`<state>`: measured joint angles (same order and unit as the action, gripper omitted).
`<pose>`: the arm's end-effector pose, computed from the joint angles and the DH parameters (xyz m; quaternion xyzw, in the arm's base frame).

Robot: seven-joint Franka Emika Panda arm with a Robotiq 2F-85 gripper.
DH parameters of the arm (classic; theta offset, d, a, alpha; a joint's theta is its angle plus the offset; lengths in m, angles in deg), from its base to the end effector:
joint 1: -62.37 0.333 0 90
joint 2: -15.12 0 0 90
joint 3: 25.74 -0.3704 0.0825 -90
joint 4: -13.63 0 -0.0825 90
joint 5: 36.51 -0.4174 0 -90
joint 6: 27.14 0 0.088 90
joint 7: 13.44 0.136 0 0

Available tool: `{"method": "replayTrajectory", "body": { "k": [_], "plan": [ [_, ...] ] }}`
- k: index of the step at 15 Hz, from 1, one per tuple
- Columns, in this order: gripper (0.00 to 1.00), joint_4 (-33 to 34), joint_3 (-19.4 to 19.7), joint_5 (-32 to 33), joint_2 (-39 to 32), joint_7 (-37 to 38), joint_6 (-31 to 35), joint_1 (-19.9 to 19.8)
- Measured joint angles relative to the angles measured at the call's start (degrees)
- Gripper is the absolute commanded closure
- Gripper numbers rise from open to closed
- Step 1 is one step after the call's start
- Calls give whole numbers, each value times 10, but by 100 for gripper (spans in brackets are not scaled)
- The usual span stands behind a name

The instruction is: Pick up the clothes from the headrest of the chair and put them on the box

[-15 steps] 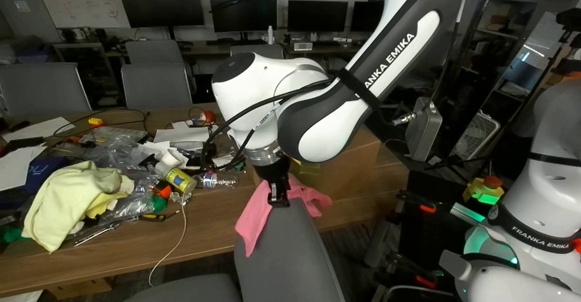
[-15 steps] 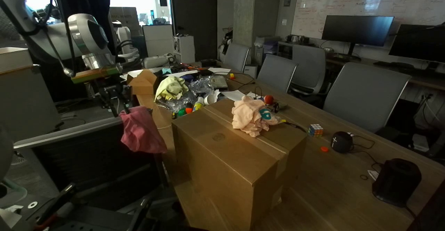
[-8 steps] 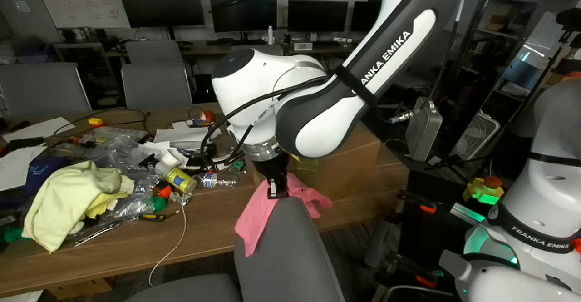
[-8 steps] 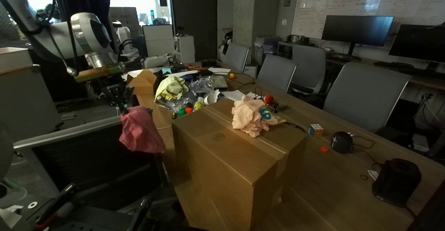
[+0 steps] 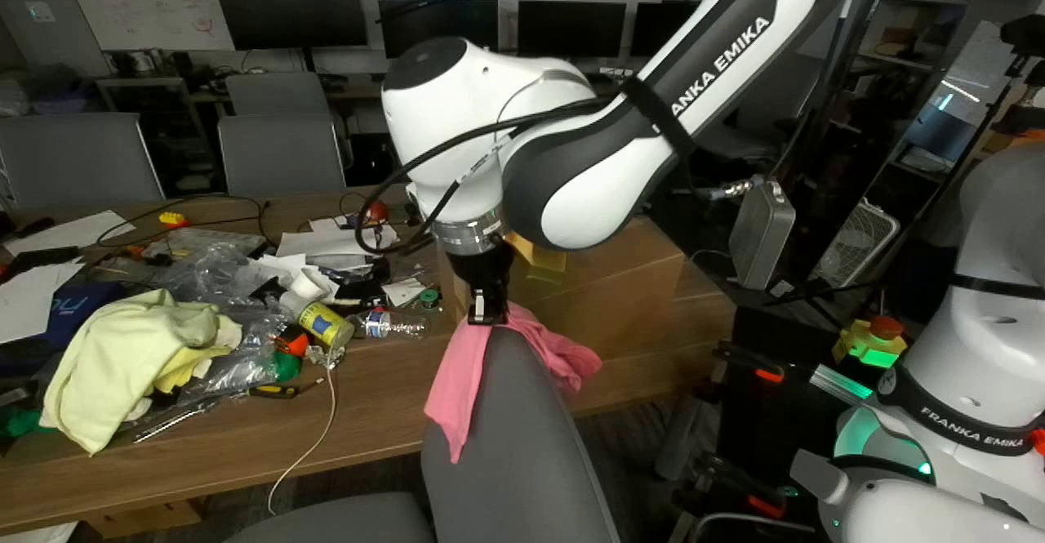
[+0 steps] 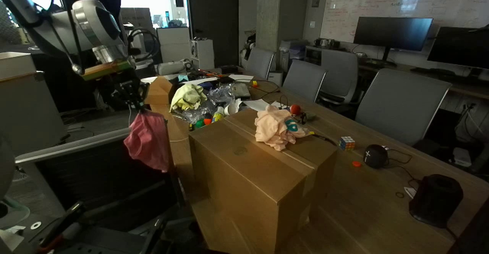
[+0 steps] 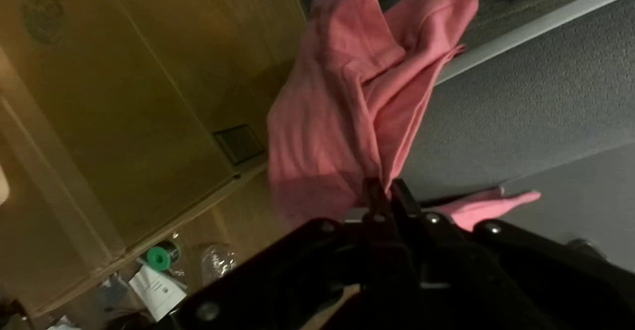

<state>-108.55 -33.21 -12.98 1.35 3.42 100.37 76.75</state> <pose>0.5542 0.1981 0.2867 0.9721 0.1773 -0.0199 0.1522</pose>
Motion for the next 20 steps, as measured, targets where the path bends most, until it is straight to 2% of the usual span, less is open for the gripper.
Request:
{"method": "replayTrajectory", "body": {
  "k": [5, 8, 14, 20],
  "plan": [
    [98, -14, 8, 28, 97, 54, 0, -5],
    [98, -22, 9, 29, 151, 65, -1, -24],
    [98, -18, 25, 22, 225, 66, -8, -88],
    [98, 6, 89, -24, 258, 59, -18, -174]
  ]
}}
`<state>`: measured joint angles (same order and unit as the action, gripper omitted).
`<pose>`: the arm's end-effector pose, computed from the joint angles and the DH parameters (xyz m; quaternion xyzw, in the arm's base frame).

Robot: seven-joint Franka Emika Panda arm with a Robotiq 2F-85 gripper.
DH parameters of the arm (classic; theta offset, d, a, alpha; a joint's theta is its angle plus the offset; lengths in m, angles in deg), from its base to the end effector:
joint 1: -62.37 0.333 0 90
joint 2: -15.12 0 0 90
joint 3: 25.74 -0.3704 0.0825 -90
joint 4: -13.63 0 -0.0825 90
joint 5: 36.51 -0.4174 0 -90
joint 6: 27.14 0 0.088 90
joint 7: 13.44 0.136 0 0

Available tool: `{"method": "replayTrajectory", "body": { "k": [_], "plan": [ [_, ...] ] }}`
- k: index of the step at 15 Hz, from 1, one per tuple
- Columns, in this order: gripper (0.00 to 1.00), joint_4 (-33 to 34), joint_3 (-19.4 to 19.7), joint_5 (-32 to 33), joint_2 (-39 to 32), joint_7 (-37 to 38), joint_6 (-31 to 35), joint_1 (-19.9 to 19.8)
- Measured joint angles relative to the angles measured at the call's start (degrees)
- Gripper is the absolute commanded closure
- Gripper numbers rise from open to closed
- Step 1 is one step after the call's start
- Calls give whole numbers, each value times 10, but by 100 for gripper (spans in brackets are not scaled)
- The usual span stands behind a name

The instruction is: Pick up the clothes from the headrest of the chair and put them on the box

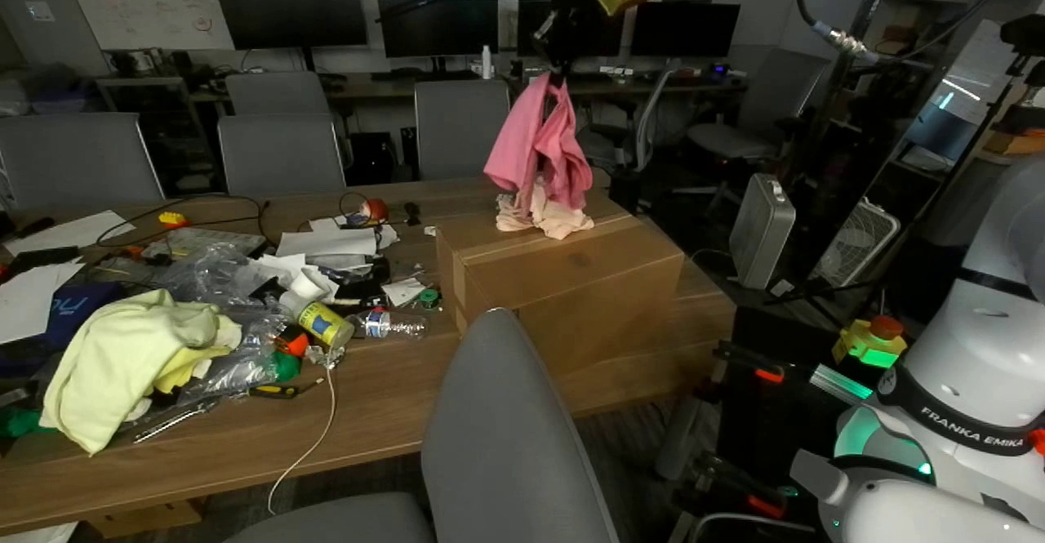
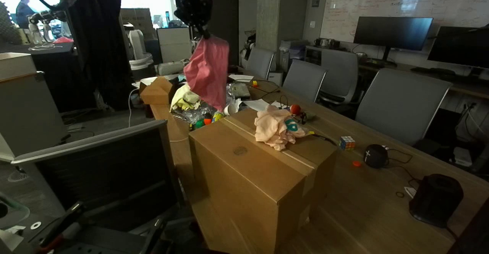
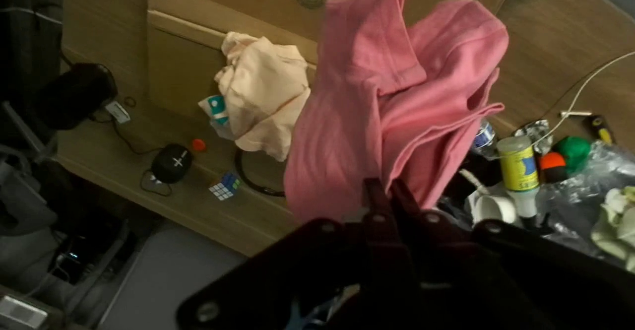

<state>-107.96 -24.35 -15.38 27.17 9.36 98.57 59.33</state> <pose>0.5447 -0.0644 0.5481 0.9663 -0.1467 0.1622 0.1358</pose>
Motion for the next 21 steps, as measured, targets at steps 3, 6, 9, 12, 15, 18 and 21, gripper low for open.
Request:
{"method": "replayTrajectory", "body": {
  "k": [3, 6, 9, 12, 15, 18, 21],
  "plan": [
    [98, 12, 31, -16, 4, 0, 0, -39],
    [98, 21, 50, -21, 4, 11, 7, -70],
    [98, 22, 55, -19, 2, 49, 65, -94],
    [68, 17, 53, 11, -1, 93, 152, -107],
    [47, 15, 48, 37, -4, 123, 176, -113],
    [24, 14, 47, 38, -14, 124, 166, -113],
    [1, 13, 48, 36, -28, 121, 144, -113]
  ]
}}
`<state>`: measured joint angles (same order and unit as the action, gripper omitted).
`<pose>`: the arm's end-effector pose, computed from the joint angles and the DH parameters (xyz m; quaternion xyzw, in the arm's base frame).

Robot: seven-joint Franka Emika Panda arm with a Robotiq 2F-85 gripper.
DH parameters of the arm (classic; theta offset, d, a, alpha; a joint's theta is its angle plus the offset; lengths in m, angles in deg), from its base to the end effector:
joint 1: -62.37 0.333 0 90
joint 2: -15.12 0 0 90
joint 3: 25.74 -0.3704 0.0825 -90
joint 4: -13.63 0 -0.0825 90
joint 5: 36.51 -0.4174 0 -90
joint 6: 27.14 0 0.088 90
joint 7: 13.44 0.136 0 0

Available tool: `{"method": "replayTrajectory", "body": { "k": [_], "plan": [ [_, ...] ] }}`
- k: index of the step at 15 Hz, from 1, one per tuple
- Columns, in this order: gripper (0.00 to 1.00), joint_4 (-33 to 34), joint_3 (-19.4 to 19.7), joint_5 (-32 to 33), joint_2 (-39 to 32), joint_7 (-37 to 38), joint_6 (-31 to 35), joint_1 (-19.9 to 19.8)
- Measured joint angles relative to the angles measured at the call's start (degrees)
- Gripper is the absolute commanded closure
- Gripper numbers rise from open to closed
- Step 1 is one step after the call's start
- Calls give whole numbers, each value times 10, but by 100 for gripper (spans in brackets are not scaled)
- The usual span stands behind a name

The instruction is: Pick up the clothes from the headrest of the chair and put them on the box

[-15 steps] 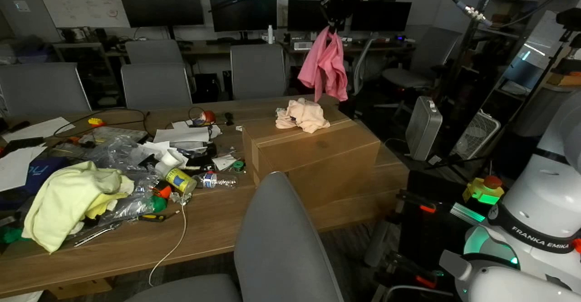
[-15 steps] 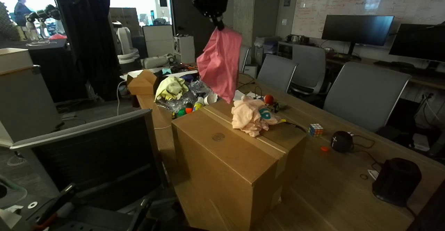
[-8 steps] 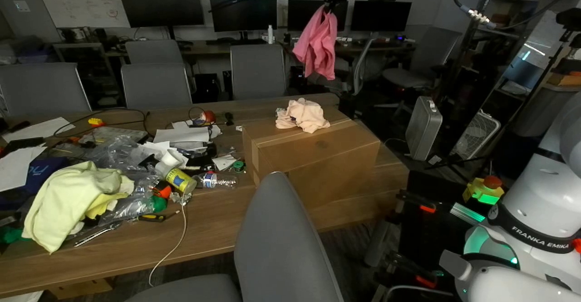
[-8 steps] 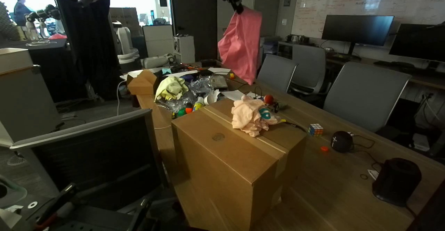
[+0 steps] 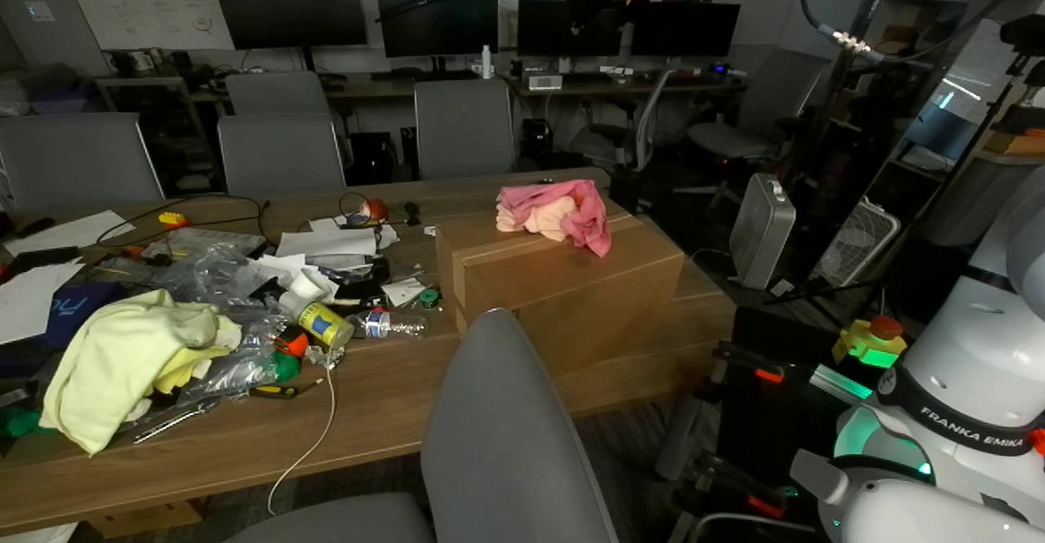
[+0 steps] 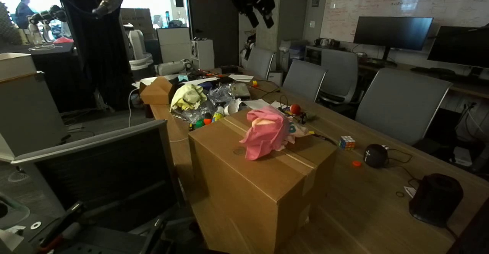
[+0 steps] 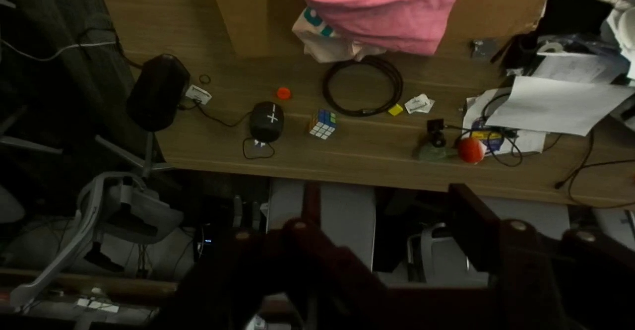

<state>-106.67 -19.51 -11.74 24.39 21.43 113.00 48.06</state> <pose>0.5437 -0.2159 0.5640 0.8957 -0.3310 0.2650 0.1339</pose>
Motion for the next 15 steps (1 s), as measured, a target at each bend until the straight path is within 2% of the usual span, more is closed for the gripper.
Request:
{"method": "replayTrajectory", "body": {
  "k": [6, 15],
  "plan": [
    [0, -42, 2, -99, 4, -167, -101, 20],
    [0, -138, 1, -93, 83, -380, -288, 51]
  ]
}}
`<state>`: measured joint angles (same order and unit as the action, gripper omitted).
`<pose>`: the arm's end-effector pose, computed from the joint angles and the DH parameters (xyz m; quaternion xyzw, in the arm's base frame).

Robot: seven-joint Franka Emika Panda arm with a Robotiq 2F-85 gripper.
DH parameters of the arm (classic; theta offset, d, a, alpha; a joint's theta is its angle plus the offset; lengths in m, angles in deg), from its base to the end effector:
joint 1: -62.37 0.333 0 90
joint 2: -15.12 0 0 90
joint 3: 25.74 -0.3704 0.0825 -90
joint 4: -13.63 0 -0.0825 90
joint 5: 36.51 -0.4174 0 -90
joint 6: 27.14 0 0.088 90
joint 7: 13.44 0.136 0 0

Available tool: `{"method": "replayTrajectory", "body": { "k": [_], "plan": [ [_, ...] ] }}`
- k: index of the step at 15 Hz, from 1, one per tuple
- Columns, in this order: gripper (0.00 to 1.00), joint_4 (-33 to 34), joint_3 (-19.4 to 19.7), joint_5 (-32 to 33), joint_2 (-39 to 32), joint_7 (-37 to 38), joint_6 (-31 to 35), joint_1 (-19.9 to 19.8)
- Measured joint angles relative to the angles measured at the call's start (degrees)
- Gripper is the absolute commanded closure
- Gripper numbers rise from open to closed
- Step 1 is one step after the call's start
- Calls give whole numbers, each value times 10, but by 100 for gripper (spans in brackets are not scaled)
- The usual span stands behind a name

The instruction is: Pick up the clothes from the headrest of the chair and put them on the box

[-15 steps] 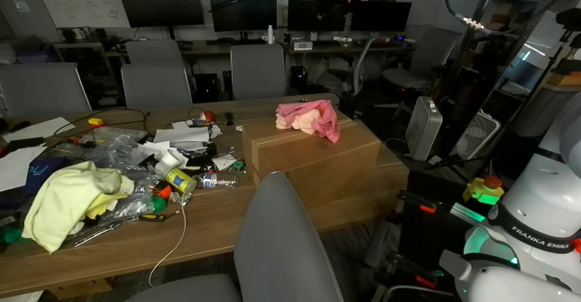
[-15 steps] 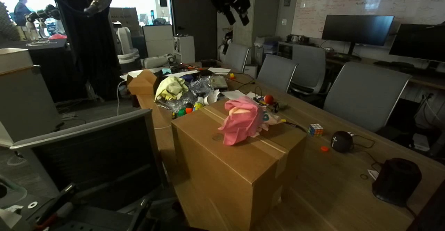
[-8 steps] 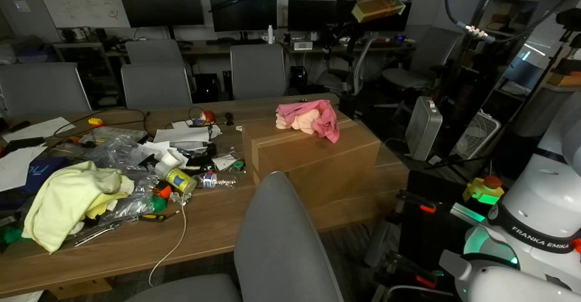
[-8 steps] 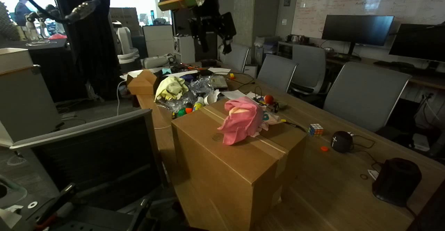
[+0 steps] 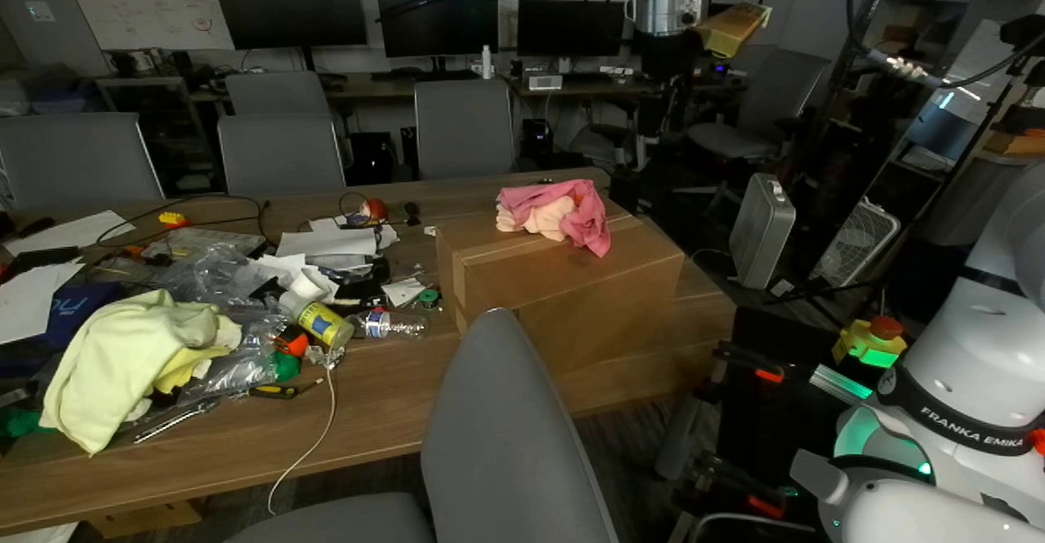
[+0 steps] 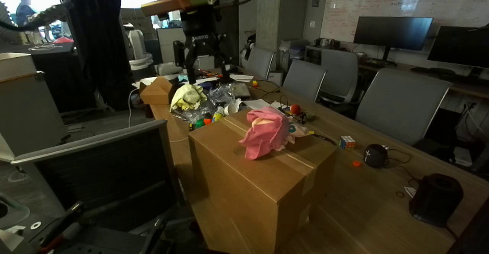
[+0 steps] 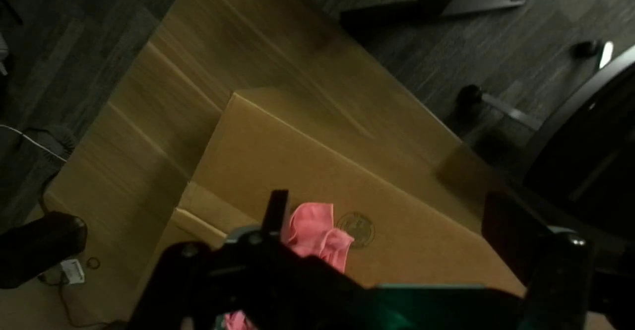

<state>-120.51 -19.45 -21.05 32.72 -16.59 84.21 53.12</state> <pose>0.4303 -0.1477 0.4563 0.9921 -0.0494 -0.0613 0.0979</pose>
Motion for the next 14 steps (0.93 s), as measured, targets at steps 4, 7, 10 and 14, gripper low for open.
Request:
{"method": "replayTrajectory", "body": {
  "k": [4, 7, 10, 14],
  "plan": [
    [0, -33, 0, 48, 31, -75, -21, 7],
    [0, -54, 2, 56, 53, -95, 6, 10],
    [0, -71, 11, 56, 73, -120, 36, 10],
    [0, -83, 36, 53, 92, -172, 35, 10]
  ]
}}
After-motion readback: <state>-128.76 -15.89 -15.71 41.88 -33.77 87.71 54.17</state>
